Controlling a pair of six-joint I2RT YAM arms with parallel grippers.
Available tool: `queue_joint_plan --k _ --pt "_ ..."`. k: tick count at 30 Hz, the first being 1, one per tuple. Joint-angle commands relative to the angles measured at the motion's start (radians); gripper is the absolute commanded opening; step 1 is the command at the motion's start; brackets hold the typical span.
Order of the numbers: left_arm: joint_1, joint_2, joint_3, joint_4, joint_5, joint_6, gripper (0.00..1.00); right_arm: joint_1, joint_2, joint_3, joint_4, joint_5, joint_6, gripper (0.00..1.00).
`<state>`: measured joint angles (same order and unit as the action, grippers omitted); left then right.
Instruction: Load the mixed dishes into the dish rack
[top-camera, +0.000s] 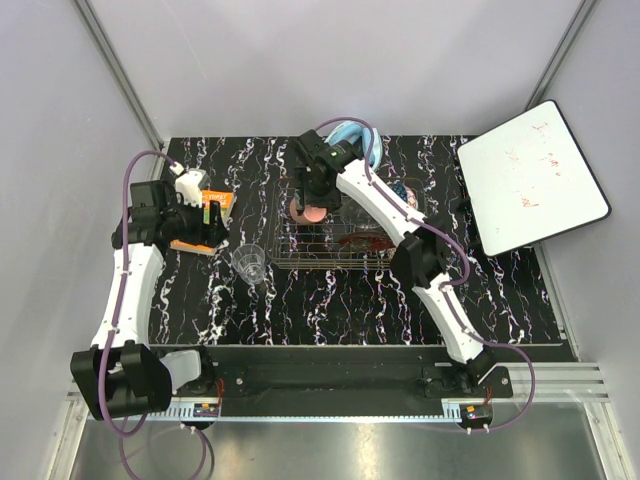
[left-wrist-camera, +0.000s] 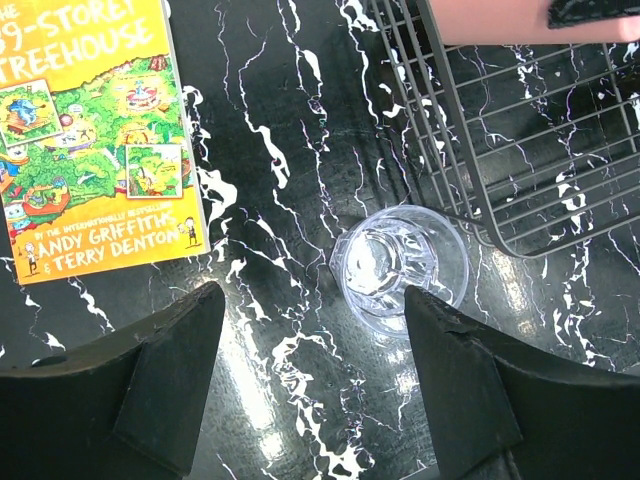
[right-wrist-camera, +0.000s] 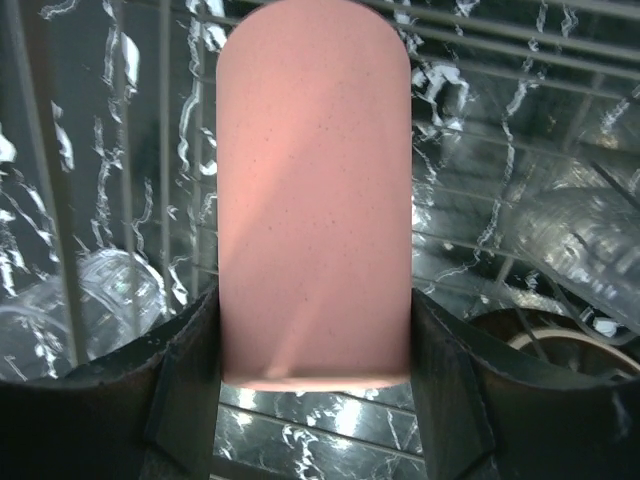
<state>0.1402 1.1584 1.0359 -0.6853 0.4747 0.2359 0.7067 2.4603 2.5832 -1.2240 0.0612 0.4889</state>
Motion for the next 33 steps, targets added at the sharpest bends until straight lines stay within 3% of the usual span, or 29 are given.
queue_joint_plan --k 1,6,9,13,18,33 --pt "-0.005 -0.020 -0.011 0.079 0.047 -0.038 0.76 0.000 -0.126 -0.081 -0.020 0.028 -0.035 0.00" --pt "-0.207 0.063 0.027 0.171 -0.088 -0.070 0.76 0.016 -0.158 -0.124 -0.022 0.037 -0.042 0.00" --pt "-0.263 0.162 0.111 0.202 -0.113 -0.093 0.76 0.022 -0.172 -0.117 -0.020 0.052 -0.046 0.00" --pt "-0.304 0.326 0.217 0.214 -0.159 -0.084 0.75 0.022 -0.178 -0.066 -0.037 0.043 -0.046 0.00" --pt "-0.336 0.418 0.216 0.273 -0.166 -0.093 0.75 0.022 -0.152 -0.035 -0.077 0.020 -0.047 0.00" --pt "-0.449 0.460 0.104 0.296 -0.182 -0.037 0.70 0.019 -0.096 -0.032 -0.083 -0.014 -0.046 0.00"
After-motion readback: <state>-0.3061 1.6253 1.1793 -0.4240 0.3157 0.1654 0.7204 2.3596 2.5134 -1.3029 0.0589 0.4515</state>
